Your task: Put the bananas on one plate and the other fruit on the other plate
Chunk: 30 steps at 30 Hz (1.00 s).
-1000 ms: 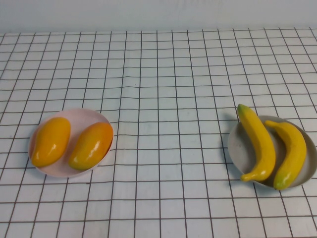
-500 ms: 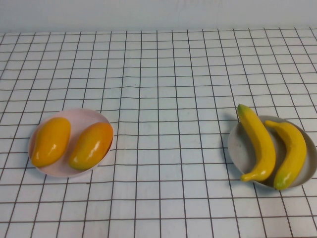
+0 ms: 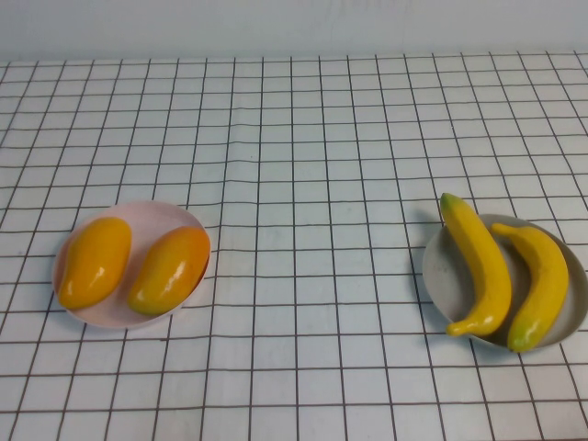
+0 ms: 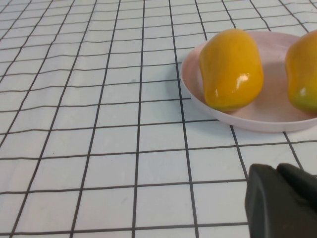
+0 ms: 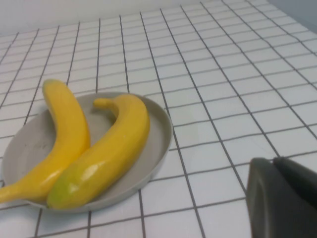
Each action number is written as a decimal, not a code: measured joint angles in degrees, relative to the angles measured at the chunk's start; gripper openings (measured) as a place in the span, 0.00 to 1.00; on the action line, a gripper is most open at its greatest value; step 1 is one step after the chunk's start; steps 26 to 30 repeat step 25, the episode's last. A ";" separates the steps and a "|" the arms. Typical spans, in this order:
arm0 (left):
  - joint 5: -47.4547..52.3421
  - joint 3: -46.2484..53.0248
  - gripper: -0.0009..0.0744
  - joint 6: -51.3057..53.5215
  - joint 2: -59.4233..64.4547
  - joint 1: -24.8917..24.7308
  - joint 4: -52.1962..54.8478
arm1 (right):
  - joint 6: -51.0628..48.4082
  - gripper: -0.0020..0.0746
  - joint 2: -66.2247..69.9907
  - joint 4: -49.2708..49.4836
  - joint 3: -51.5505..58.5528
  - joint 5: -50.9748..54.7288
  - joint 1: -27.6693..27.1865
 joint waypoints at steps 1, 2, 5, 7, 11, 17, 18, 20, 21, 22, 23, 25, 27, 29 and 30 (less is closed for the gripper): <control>0.00 0.00 0.01 0.00 0.00 0.00 0.00 | 0.00 0.01 0.00 0.14 0.00 0.57 0.00; 0.00 0.00 0.01 0.00 0.00 0.00 0.00 | 0.00 0.01 0.00 0.17 0.04 0.91 0.00; 0.00 0.00 0.01 0.00 0.00 0.00 0.00 | 0.00 0.01 0.00 0.17 0.04 0.89 0.27; 0.00 0.00 0.01 0.00 0.00 0.00 0.00 | 0.00 0.01 0.00 0.17 0.04 0.89 1.26; 0.00 0.00 0.01 0.00 0.00 0.00 0.00 | 0.00 0.01 0.00 0.27 0.04 0.89 2.15; 0.00 0.00 0.01 0.00 0.00 0.00 0.00 | 0.00 0.01 0.00 0.27 0.04 0.89 1.80; 0.00 0.00 0.01 0.00 0.00 0.00 0.00 | 0.00 0.01 0.00 0.27 0.04 0.89 1.77; 0.00 0.00 0.01 0.00 0.00 0.00 0.00 | 0.00 0.01 0.00 0.27 0.04 0.89 1.77; 0.00 0.00 0.01 0.00 0.00 0.00 0.00 | 0.00 0.01 0.00 0.27 0.04 0.89 1.77; 0.00 0.00 0.01 0.00 0.00 0.00 0.00 | 0.00 0.01 0.00 0.27 0.04 0.89 1.77; 0.00 0.00 0.01 0.00 0.00 0.00 0.00 | 0.00 0.01 0.00 0.27 0.04 0.89 1.77; 0.00 0.00 0.01 0.00 0.00 0.00 0.00 | 0.00 0.01 0.00 0.27 0.04 0.89 1.77; 0.00 0.00 0.01 0.00 0.00 0.00 0.00 | 0.00 0.01 0.00 0.27 0.04 0.89 1.77; 0.00 0.00 0.01 0.00 0.00 0.00 0.00 | 0.00 0.01 0.00 0.27 0.04 0.89 1.77; 0.00 0.00 0.01 0.00 0.00 0.00 0.00 | 0.00 0.01 0.00 0.27 0.04 0.89 1.77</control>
